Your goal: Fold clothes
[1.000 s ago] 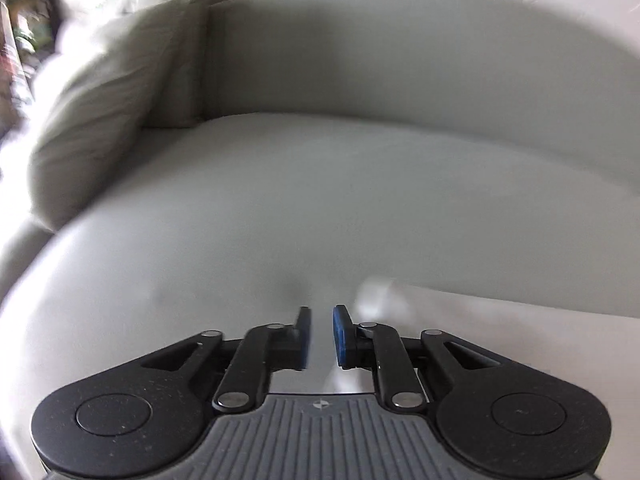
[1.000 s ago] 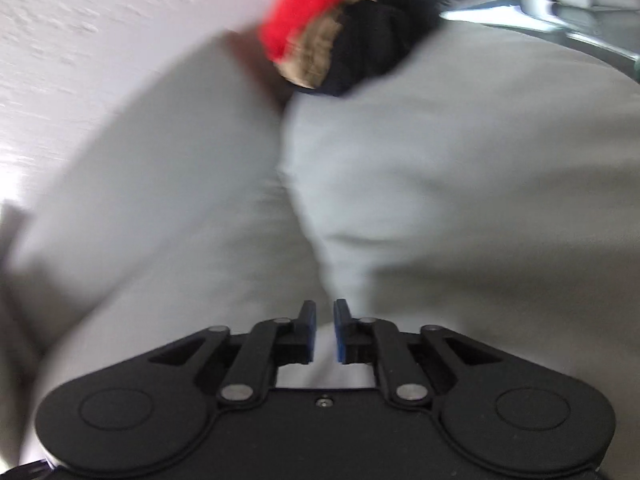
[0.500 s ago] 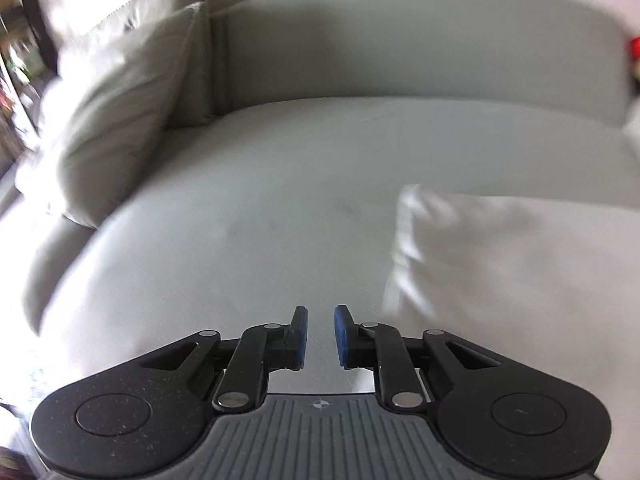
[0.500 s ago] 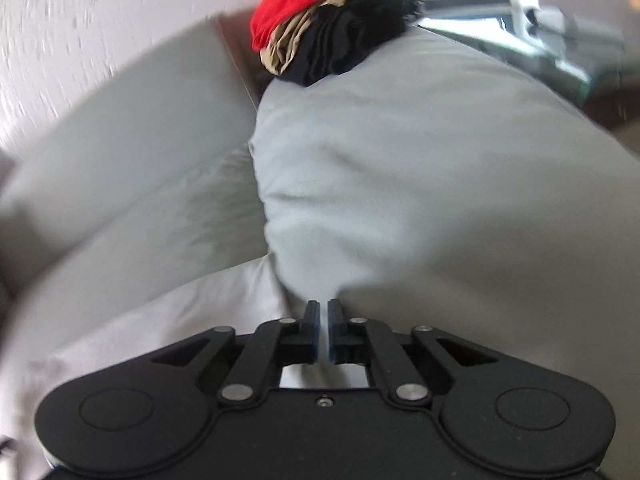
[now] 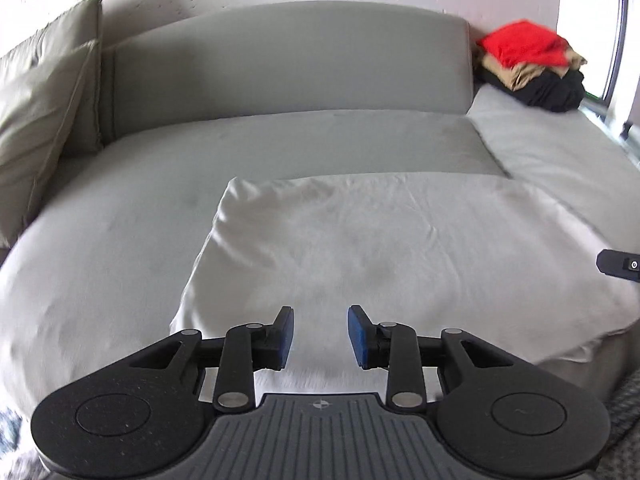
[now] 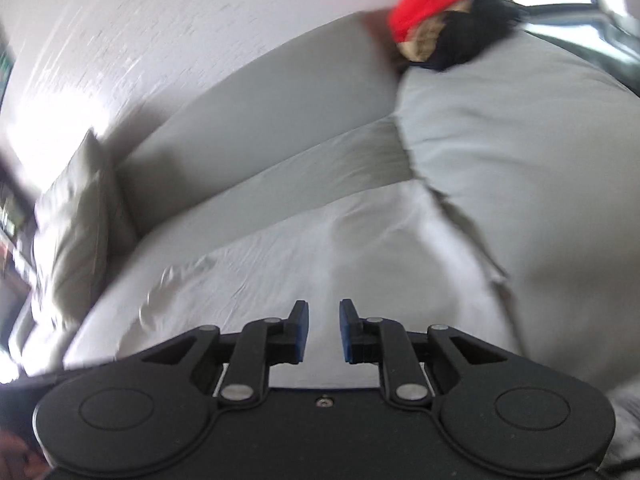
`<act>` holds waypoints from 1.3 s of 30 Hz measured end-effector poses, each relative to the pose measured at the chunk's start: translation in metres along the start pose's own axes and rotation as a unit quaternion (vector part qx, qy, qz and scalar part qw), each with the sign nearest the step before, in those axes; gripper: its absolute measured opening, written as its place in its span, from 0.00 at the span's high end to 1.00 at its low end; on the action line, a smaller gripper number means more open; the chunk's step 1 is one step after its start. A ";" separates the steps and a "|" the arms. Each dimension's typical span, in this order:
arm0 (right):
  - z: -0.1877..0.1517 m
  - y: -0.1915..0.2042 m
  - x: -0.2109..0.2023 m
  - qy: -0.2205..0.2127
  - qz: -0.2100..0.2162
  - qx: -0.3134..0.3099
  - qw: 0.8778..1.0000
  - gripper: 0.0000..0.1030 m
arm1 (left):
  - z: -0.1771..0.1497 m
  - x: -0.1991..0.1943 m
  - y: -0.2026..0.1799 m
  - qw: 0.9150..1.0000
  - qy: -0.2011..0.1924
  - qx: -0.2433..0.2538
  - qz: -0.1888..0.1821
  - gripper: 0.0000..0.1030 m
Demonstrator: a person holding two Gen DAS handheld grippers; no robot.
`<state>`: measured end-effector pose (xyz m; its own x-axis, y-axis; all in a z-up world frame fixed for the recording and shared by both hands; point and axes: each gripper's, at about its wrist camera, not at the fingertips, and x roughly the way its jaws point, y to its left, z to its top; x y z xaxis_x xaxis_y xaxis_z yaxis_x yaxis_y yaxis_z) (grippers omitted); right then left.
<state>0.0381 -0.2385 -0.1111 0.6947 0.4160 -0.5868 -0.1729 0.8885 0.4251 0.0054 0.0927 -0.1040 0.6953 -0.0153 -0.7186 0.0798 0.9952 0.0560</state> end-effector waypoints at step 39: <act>-0.079 -0.069 -0.004 -0.053 0.099 0.476 0.872 0.55 | -0.035 -0.052 -0.031 0.999 0.037 -0.002 -0.017 0.56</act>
<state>-0.0077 -0.2858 -0.1926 0.7866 0.4780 -0.3908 0.3253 0.2170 0.9204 -0.0581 0.0662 -0.0923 0.6380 -0.0417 -0.7689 0.0990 0.9947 0.0282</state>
